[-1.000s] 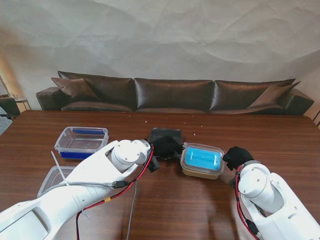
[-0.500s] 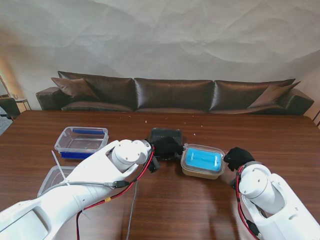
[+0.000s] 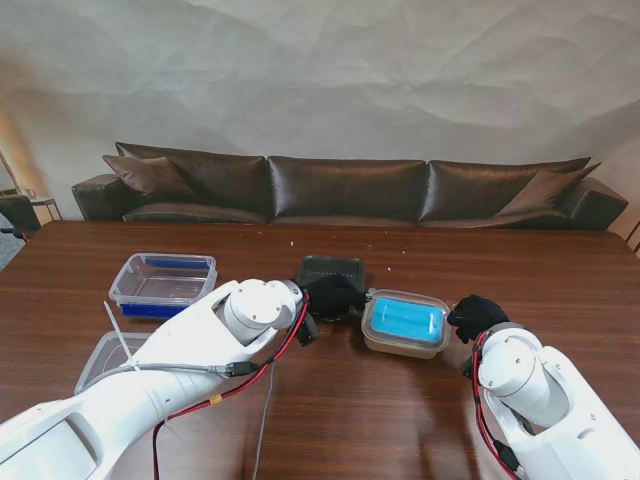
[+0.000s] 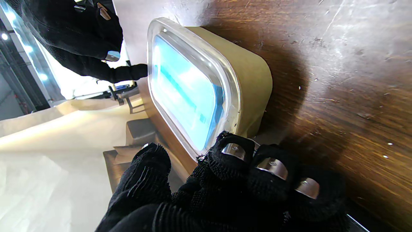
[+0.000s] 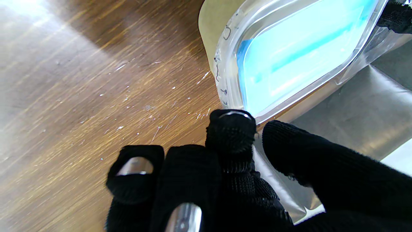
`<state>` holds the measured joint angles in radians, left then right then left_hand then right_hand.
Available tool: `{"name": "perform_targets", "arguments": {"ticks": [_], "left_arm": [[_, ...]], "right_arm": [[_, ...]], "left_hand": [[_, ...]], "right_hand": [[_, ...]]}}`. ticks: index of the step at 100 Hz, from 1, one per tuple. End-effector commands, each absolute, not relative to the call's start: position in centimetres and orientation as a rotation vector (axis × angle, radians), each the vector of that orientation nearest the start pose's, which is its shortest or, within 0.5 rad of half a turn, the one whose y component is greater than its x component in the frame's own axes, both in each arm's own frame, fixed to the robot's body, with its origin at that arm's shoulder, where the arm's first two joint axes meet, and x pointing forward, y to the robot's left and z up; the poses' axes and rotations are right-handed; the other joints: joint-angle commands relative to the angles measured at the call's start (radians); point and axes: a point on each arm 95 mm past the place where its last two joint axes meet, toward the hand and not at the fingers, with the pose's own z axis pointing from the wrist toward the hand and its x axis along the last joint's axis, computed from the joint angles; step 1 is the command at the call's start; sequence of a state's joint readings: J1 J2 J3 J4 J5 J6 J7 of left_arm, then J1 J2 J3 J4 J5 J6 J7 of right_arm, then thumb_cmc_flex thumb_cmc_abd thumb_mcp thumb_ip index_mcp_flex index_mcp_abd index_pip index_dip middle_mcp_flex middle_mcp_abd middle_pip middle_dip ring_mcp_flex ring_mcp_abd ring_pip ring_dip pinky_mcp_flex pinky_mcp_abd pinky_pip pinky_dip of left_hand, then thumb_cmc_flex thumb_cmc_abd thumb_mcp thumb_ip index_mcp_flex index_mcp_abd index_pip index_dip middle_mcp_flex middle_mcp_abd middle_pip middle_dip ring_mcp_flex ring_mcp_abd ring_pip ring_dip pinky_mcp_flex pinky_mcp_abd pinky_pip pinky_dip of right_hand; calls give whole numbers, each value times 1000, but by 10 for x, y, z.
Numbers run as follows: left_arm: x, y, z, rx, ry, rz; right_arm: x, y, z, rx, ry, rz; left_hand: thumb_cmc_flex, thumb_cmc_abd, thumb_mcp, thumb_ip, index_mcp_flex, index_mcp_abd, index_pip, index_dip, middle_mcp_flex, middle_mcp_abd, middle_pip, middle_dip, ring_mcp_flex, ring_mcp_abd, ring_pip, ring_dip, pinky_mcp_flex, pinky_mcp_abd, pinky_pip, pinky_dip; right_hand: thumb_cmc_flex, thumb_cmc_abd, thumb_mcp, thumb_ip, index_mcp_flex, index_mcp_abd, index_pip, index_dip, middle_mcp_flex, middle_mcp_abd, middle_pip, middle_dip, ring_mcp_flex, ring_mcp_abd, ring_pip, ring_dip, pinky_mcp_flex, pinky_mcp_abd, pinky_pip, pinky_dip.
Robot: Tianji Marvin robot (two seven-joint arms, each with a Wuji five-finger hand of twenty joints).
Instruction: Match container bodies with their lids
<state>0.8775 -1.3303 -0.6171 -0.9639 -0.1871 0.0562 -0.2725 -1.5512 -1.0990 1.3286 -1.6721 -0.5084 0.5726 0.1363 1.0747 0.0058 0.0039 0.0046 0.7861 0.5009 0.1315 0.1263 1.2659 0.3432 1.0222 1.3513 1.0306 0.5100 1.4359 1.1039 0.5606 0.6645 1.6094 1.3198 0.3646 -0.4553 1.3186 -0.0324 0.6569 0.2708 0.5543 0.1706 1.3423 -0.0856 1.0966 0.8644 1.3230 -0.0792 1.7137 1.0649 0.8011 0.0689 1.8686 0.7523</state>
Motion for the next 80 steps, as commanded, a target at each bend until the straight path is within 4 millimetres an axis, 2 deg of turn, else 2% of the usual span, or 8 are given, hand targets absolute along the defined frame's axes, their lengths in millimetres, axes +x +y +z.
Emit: {"name": "perform_targets", "arguments": {"ticks": [1, 80], "left_arm": [[510, -162, -337, -2305, 1641, -1791], [511, -162, -337, -2307, 1655, -1772]], "right_arm": [[413, -64, -314, 2035, 958, 1191], [416, -64, -314, 2029, 984, 1156]], "left_hand": [[13, 30, -10, -14, -22, -11, -11, -7, -9, 47, 1, 0, 15, 74, 66, 6, -26, -22, -83, -62], [10, 29, -9, -13, -21, -5, -16, -11, -10, 45, -3, -5, 14, 74, 64, 6, -26, -22, -83, -62]], "right_hand": [[1, 25, -12, 9, 4, -29, 16, 7, 106, 113, -6, -14, -3, -100, 83, -4, 399, 15, 215, -7], [-8, 30, -21, 10, 0, -30, 17, 8, 106, 113, -11, -16, -3, -98, 82, -9, 399, 18, 211, -9]]}}
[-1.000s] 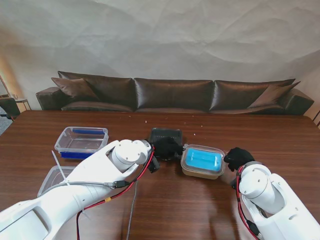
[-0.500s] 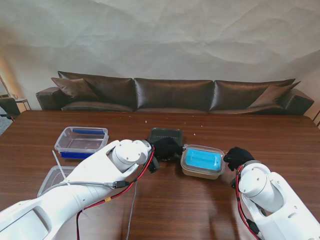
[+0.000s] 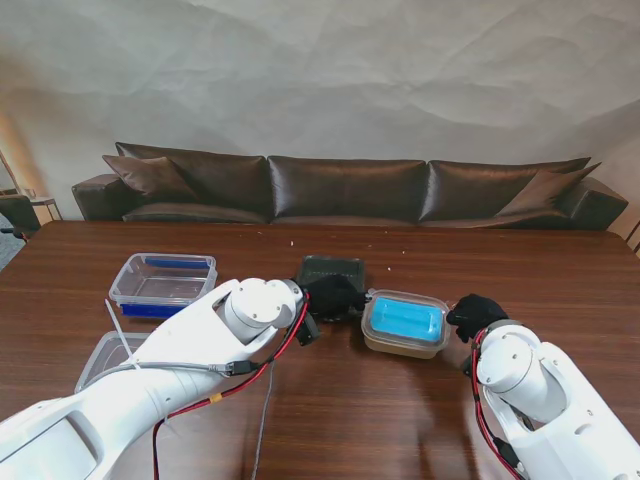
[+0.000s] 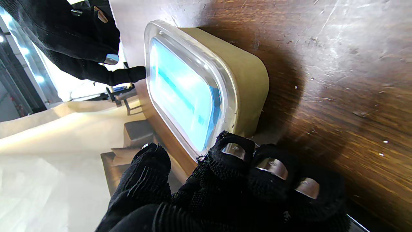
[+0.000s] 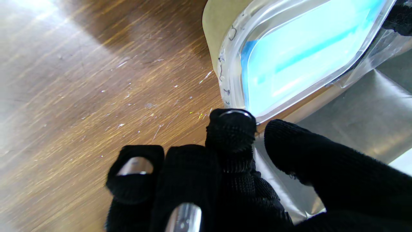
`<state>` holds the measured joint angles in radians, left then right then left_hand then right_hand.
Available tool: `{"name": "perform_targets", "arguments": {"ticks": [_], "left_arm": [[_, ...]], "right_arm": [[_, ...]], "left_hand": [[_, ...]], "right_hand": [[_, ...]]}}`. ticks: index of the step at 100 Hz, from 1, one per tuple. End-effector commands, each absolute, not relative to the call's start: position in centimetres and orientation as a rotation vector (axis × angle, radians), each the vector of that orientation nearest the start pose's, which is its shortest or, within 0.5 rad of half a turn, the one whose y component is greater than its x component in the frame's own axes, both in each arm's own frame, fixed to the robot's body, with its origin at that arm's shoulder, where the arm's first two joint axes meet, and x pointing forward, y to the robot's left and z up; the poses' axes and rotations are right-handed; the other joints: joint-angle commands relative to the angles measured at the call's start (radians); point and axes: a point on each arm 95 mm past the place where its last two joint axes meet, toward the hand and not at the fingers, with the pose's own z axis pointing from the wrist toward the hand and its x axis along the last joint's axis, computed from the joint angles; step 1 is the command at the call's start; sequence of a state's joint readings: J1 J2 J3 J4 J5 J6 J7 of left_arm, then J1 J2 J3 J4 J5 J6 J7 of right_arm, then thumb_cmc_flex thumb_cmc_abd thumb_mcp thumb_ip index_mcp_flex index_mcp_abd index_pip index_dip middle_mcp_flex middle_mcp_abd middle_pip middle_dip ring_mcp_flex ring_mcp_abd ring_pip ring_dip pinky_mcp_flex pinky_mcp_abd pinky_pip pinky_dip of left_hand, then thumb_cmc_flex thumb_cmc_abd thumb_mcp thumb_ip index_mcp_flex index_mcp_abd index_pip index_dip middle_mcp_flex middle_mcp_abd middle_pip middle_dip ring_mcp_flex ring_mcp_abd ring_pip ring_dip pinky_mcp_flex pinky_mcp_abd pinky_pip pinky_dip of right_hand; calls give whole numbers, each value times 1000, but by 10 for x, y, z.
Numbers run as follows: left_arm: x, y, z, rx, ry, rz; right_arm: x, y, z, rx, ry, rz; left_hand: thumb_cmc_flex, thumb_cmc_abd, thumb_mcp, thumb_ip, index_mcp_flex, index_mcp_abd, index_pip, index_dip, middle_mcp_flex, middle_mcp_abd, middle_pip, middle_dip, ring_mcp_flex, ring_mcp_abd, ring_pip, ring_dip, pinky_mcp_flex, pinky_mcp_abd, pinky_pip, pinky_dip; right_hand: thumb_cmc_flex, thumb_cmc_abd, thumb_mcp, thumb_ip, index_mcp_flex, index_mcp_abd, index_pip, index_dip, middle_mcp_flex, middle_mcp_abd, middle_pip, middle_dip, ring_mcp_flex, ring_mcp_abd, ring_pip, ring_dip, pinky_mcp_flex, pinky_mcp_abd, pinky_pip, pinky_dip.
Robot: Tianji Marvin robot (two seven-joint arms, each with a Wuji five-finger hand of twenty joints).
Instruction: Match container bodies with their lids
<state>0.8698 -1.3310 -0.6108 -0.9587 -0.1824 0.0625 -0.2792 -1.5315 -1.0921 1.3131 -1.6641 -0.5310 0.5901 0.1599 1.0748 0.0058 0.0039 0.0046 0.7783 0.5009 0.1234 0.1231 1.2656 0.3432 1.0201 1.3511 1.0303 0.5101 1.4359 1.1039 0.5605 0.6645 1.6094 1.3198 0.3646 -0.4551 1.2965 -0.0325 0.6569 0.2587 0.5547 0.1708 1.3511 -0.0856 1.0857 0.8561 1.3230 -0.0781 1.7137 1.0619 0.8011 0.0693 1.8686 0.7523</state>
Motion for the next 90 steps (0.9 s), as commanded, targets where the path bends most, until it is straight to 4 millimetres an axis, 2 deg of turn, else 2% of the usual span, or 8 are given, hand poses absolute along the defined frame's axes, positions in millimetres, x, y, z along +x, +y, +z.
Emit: {"name": "perform_targets", "arguments": {"ticks": [1, 90], "left_arm": [[511, -162, -337, -2307, 1655, -1771], [511, -159, -337, -2304, 1651, -1763]], "right_arm": [[416, -64, -314, 2029, 984, 1155], [420, -64, -315, 2014, 1012, 1117]], "left_hand": [[10, 29, -9, -13, -13, -6, -8, -7, -10, 45, -1, -5, 14, 73, 64, 6, -26, -22, -83, -62], [10, 28, -8, -13, -10, -3, -4, -6, -8, 45, -1, -7, 14, 73, 64, 6, -25, -22, -83, -63]], "right_hand": [[-7, 30, 1, 10, -1, -17, 16, 7, 97, 113, -1, -7, -3, -100, 82, -6, 399, 18, 211, -9], [-12, 34, -7, 11, -4, -15, 15, 7, 97, 112, -10, -9, -3, -99, 82, -8, 398, 19, 209, -10]]}}
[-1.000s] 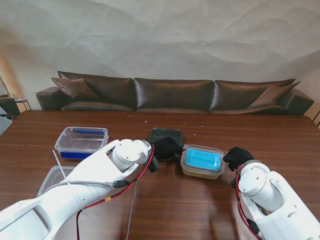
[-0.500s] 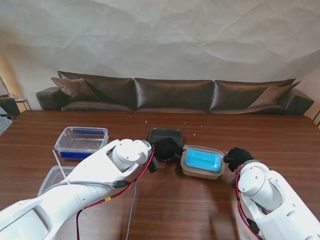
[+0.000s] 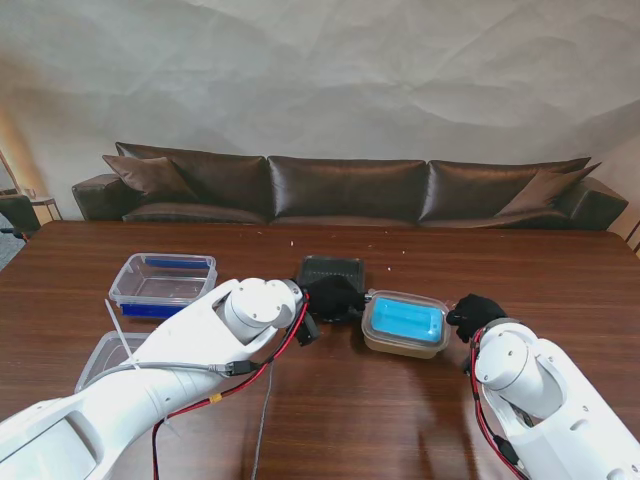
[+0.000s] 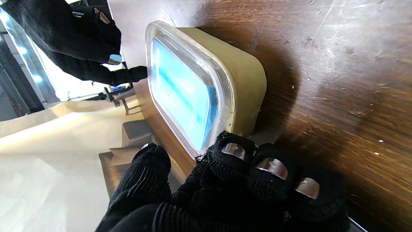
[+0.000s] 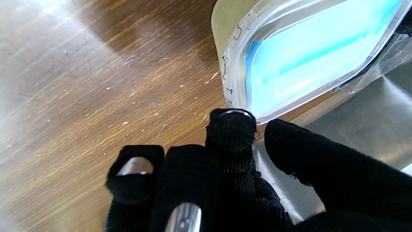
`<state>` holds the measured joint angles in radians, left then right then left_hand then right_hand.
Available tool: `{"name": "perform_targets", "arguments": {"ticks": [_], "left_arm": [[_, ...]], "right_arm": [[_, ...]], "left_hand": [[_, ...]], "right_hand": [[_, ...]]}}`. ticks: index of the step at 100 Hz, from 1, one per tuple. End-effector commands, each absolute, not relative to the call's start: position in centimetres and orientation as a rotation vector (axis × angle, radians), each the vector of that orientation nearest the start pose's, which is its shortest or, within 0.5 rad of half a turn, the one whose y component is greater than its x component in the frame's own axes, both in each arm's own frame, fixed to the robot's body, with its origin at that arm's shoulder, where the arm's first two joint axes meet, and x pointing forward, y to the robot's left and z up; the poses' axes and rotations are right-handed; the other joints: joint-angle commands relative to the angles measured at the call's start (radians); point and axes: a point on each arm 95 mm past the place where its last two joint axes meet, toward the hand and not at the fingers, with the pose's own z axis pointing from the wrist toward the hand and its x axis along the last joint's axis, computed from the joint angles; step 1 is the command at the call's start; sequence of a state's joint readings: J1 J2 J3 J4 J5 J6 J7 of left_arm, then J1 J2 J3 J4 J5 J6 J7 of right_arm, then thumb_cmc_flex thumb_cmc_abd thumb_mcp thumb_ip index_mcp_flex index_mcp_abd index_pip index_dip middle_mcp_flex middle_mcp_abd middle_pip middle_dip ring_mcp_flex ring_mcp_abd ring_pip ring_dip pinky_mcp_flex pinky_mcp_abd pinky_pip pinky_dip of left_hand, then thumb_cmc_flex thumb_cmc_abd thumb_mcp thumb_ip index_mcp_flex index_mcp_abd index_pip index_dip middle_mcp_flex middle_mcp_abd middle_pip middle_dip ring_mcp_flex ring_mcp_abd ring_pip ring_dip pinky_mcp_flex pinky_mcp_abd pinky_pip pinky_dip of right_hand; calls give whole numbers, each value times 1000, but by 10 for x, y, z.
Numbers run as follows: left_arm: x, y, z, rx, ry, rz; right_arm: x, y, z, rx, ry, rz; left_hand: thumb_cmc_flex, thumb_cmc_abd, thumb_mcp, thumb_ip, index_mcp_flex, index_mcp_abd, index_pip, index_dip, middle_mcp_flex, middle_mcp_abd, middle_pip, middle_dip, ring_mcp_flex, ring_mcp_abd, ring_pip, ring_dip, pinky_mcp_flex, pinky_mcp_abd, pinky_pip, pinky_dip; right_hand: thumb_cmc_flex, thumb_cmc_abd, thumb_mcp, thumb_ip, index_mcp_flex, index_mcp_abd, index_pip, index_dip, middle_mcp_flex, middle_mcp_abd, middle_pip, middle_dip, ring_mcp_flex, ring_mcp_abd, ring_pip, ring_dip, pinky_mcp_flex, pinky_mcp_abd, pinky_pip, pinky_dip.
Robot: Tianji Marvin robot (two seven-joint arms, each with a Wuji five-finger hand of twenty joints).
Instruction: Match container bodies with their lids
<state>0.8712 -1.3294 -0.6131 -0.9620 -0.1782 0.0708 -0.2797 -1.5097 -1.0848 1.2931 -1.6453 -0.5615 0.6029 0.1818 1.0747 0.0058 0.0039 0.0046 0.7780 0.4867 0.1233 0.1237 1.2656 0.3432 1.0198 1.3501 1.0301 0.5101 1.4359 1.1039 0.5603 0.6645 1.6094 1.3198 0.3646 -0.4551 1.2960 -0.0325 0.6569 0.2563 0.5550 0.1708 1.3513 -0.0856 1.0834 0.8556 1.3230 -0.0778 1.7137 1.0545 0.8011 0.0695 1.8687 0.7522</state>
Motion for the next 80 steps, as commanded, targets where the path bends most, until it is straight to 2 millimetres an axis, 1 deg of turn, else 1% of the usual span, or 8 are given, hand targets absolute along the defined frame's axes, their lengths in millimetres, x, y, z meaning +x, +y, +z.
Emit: {"name": "perform_targets", "arguments": {"ticks": [1, 64, 70, 76, 80], "left_arm": [[511, -159, -337, -2303, 1651, -1762], [511, -157, -337, -2308, 1653, -1752], [511, -157, -337, -2310, 1653, -1752], [510, -157, -337, -2311, 1654, -1750], [510, -157, -337, -2312, 1655, -1749]], "right_arm": [[420, -64, -315, 2014, 1012, 1117], [423, -64, -315, 1997, 1010, 1112], [422, -63, -314, 1984, 1006, 1126], [422, -62, -312, 1970, 1010, 1147], [422, -61, -312, 1963, 1011, 1162]], "left_hand": [[10, 28, -9, -13, -9, 12, -4, -6, -8, 45, -1, -6, 15, 73, 64, 6, -25, -21, -83, -63], [9, 29, -9, -14, -7, 12, -3, -6, -5, 44, -1, -7, 15, 73, 64, 6, -22, -19, -83, -64], [10, 29, -9, -14, -6, 11, -3, -6, -5, 44, -1, -7, 15, 73, 64, 6, -22, -19, -83, -64], [9, 29, -9, -14, -6, 12, -3, -6, -5, 44, -1, -7, 15, 73, 64, 6, -22, -19, -83, -64], [9, 29, -9, -14, -6, 11, -3, -6, -5, 44, -1, -7, 15, 73, 64, 6, -22, -19, -83, -64]], "right_hand": [[-12, 34, -7, 11, -4, -12, 15, 7, 97, 112, -8, -9, -3, -99, 82, -1, 398, 19, 209, -10], [-16, 38, -18, 10, -13, -15, 19, 10, 97, 113, -11, -9, -3, -101, 81, -2, 398, 19, 207, -11], [-16, 36, -16, 10, -11, -35, 20, 10, 97, 113, -11, -9, -3, -101, 81, -3, 398, 20, 206, -11], [-19, 34, -14, 11, 1, -85, 19, 9, 97, 112, -11, -9, -3, -104, 81, -3, 398, 20, 206, -11], [-19, 31, -12, 11, 16, -106, 19, 8, 97, 112, -11, -8, -3, -104, 81, -3, 398, 20, 206, -11]]}}
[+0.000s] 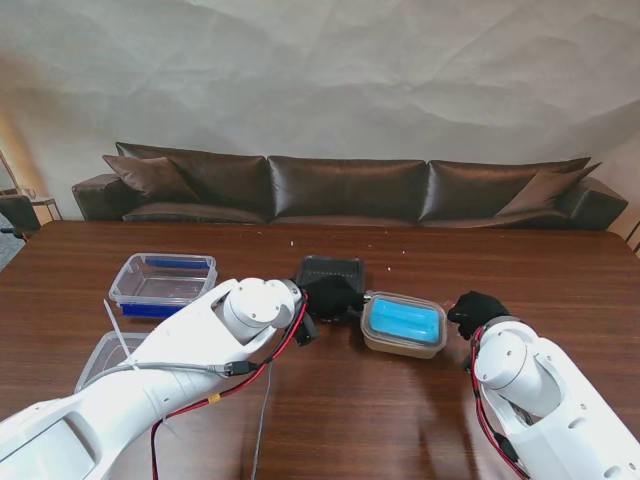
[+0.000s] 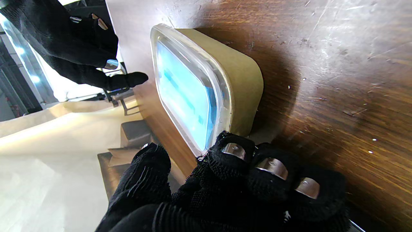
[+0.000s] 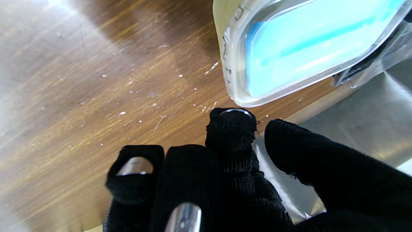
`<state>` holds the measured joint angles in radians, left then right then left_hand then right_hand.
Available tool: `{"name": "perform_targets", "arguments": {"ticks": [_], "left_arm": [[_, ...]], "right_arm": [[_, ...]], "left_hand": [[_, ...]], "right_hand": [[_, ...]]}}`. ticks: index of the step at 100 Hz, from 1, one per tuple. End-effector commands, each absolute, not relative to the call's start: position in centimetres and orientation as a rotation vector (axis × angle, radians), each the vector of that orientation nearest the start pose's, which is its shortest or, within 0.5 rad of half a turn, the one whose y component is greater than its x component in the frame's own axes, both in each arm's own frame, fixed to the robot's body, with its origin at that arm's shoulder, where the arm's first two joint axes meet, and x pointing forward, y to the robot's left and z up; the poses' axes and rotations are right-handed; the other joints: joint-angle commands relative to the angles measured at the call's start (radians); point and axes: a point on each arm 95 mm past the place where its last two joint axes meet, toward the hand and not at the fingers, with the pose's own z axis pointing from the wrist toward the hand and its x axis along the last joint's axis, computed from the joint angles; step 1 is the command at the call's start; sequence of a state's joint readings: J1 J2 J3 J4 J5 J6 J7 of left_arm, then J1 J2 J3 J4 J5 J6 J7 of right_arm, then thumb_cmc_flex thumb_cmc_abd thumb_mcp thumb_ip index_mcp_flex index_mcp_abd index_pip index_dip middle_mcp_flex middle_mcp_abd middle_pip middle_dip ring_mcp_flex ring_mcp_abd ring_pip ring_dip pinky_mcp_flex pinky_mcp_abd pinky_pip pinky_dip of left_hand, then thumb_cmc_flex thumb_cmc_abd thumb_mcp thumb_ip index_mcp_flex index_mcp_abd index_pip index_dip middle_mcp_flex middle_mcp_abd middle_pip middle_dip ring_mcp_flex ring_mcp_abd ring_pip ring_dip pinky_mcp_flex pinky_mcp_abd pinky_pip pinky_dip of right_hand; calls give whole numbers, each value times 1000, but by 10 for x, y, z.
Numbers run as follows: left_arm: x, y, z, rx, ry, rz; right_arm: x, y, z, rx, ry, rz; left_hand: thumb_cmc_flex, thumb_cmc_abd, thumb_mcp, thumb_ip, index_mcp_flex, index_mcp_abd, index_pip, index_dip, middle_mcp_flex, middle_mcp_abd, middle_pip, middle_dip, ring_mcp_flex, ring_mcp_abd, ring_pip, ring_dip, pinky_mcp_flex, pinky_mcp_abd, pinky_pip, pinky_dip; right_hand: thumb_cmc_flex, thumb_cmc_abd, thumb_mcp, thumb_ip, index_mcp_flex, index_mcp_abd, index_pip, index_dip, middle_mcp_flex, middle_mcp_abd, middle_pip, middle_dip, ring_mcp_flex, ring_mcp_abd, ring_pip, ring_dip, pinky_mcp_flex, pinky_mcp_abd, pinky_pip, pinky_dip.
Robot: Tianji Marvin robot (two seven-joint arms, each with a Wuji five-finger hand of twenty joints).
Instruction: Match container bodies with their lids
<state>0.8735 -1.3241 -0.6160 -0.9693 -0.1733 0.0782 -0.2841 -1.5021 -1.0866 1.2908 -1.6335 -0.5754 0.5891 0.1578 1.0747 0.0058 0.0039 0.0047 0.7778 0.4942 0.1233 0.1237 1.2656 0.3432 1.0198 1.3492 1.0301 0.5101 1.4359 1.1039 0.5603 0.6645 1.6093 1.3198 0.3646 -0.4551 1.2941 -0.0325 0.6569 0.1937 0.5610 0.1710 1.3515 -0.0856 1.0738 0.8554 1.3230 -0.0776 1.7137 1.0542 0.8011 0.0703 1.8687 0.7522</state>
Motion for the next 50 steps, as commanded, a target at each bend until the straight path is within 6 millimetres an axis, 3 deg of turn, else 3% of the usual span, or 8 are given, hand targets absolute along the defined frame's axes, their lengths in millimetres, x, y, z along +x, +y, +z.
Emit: {"name": "perform_targets", "arguments": {"ticks": [1, 39, 50], "left_arm": [[510, -157, -337, -2312, 1655, -1749], [510, -156, -338, -2316, 1654, -1747], [510, -156, -339, -2315, 1655, -1747]], "right_arm": [[422, -61, -311, 1961, 1011, 1166], [422, -53, -312, 1967, 1070, 1256], [422, -50, -313, 1969, 1099, 1267]], "left_hand": [[9, 29, -9, -14, -5, 3, -3, -6, -5, 44, -1, -6, 15, 73, 64, 6, -22, -19, -83, -64], [9, 30, -9, -14, -6, 2, -3, -6, -5, 44, -1, -6, 15, 73, 64, 6, -22, -19, -83, -64], [9, 30, -9, -14, -6, 2, -2, -6, -5, 44, -1, -6, 15, 73, 64, 6, -22, -19, -83, -64]], "right_hand": [[-19, 30, -10, 12, 23, -51, 14, 8, 97, 113, 0, -7, -3, -104, 81, -2, 398, 20, 206, -11], [-39, 28, -6, 15, 126, -156, -2, -4, 97, 120, 10, 0, -3, -106, 81, 0, 398, 20, 206, -11], [-43, 25, -6, 16, 147, -174, -9, -8, 97, 105, 15, 3, -3, -108, 81, 1, 398, 14, 204, -12]]}}
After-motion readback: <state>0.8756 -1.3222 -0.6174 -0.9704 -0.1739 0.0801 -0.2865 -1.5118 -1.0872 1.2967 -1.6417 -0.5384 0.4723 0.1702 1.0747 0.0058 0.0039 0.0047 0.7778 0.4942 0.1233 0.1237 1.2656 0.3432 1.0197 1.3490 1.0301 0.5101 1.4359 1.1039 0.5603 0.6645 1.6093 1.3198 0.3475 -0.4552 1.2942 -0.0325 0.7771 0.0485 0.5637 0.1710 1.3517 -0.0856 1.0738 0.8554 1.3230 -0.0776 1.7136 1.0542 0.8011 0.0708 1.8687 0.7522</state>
